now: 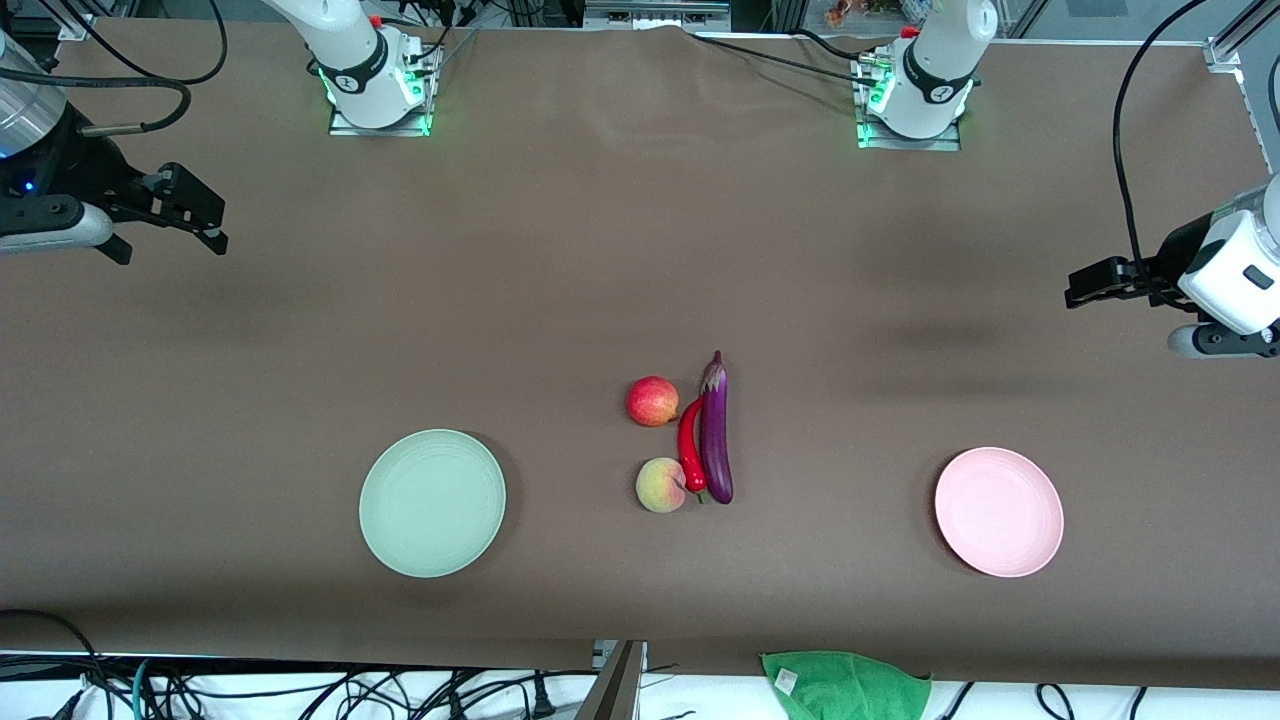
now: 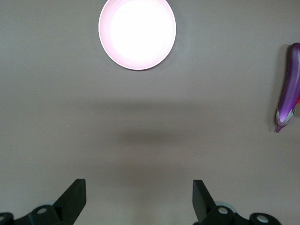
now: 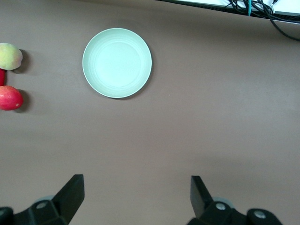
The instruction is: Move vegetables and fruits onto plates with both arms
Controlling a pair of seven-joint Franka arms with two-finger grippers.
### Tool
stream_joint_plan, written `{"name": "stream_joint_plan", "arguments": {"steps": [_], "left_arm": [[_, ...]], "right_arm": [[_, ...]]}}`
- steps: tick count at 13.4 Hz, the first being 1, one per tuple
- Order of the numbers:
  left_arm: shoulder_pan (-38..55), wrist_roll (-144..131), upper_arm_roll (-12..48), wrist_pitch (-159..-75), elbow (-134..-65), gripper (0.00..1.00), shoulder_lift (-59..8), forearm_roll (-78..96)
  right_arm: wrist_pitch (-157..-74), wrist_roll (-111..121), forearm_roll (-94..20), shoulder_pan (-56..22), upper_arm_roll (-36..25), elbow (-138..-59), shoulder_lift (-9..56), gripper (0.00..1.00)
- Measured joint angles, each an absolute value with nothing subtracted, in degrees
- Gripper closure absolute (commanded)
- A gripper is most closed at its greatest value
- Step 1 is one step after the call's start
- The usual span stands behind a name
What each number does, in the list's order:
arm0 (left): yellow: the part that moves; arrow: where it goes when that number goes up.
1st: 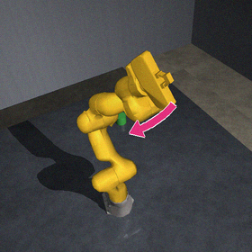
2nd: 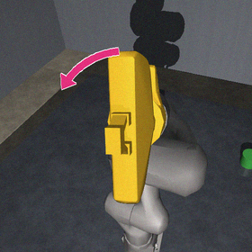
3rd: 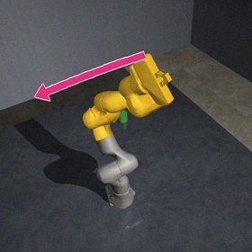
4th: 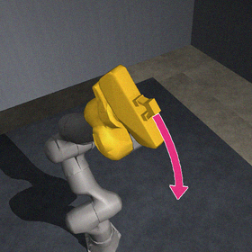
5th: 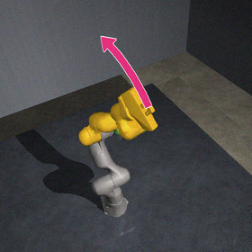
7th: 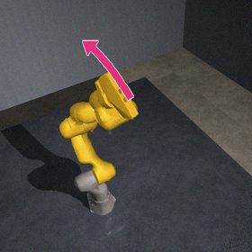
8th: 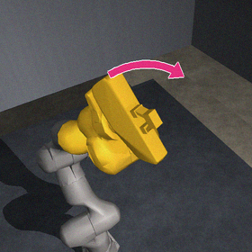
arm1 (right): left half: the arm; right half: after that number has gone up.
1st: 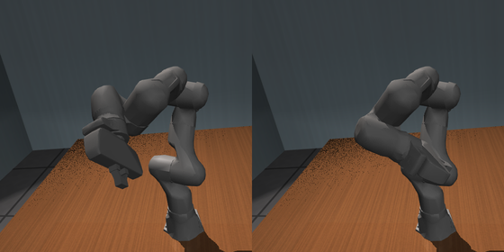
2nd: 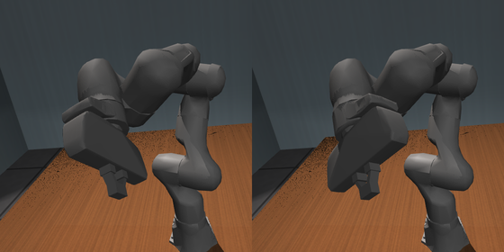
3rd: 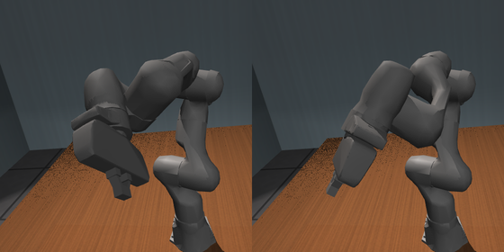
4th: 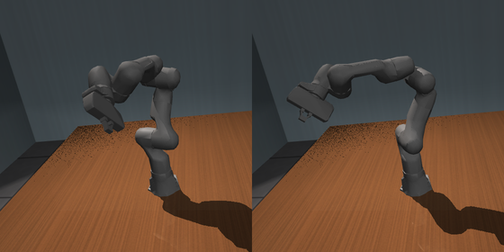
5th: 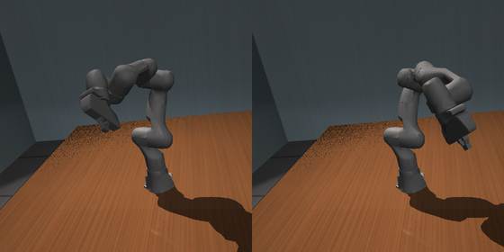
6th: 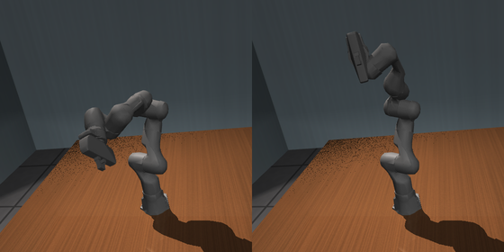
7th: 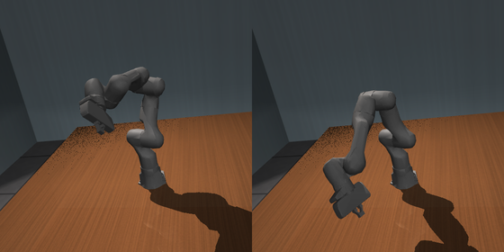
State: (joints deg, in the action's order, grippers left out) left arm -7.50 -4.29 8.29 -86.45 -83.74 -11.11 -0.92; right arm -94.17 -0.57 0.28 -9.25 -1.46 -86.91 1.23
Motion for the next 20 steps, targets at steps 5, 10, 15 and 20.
{"name": "stream_joint_plan", "arguments": {"steps": [5,10,15,20], "left_arm": [[-7.5,-4.29,8.29,-86.45,-83.74,0.0,-11.11,-0.92],[-7.5,-4.29,8.29,-86.45,-83.74,0.0,-11.11,-0.92],[-7.5,-4.29,8.29,-86.45,-83.73,0.0,-11.11,-0.92],[-7.5,-4.29,8.29,-86.45,-83.72,0.0,-11.11,-0.92]], "right_arm": [[-94.73,-0.57,0.28,-9.25,-1.49,-86.91,1.23,0.0],[-96.72,-0.62,0.28,-9.25,-1.49,-86.91,2.93,0.0],[-96.96,-0.64,0.28,-9.25,-1.48,-86.29,2.88,0.0],[-93.09,-0.01,0.85,-11.32,-1.28,-86.61,5.28,0.0]]}}
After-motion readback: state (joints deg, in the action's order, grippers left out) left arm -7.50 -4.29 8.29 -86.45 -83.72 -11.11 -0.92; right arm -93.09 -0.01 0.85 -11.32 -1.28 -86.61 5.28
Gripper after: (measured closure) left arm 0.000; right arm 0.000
